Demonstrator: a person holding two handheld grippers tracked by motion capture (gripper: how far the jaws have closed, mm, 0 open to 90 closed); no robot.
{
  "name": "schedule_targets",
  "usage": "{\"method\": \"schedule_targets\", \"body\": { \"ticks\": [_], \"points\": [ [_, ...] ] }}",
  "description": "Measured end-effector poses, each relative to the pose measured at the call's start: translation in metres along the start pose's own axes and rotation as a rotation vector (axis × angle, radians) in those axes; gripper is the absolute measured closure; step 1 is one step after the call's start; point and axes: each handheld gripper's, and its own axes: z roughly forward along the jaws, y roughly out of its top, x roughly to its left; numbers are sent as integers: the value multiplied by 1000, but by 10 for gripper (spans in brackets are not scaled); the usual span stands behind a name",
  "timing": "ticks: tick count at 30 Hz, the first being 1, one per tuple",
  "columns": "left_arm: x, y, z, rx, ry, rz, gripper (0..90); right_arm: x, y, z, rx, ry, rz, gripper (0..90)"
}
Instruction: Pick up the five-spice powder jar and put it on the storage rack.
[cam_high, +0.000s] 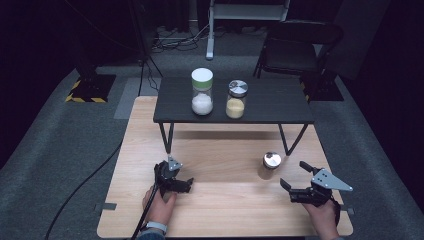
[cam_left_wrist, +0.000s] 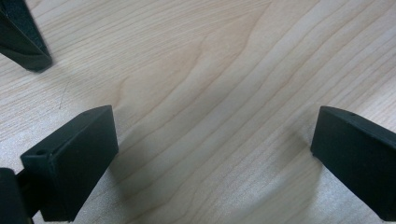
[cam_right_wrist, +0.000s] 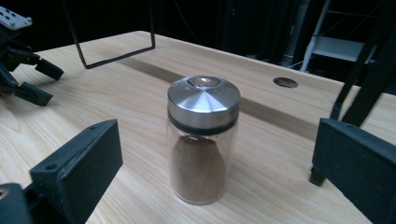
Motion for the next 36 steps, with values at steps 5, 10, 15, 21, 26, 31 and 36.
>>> {"method": "schedule_targets", "body": {
  "ticks": [5, 10, 15, 21, 26, 31, 36],
  "points": [
    [0, 0, 0, 1, 0, -1, 5, 0, 4, 12, 0, 15, -2, 14],
    [0, 0, 0, 1, 0, -2, 4, 0, 9, 25, -5, 29, -2, 13],
    [-1, -1, -1, -1, -2, -2, 4, -1, 13, 38, -8, 41, 7, 12],
    [-1, -2, -1, -3, -2, 4, 4, -2, 15, 53, -15, 57, 14, 12],
    [-1, -3, -2, -2, -1, 0, 4, -1, 19, 61, -11, 68, 5, 13],
    [-1, -3, -2, -3, -1, 2, 4, 1, 19, 65, 5, 56, 1, 20],
    [-1, -3, -2, -3, 0, 2, 4, 4, 18, 71, 39, 37, -10, 45]
  ]
}}
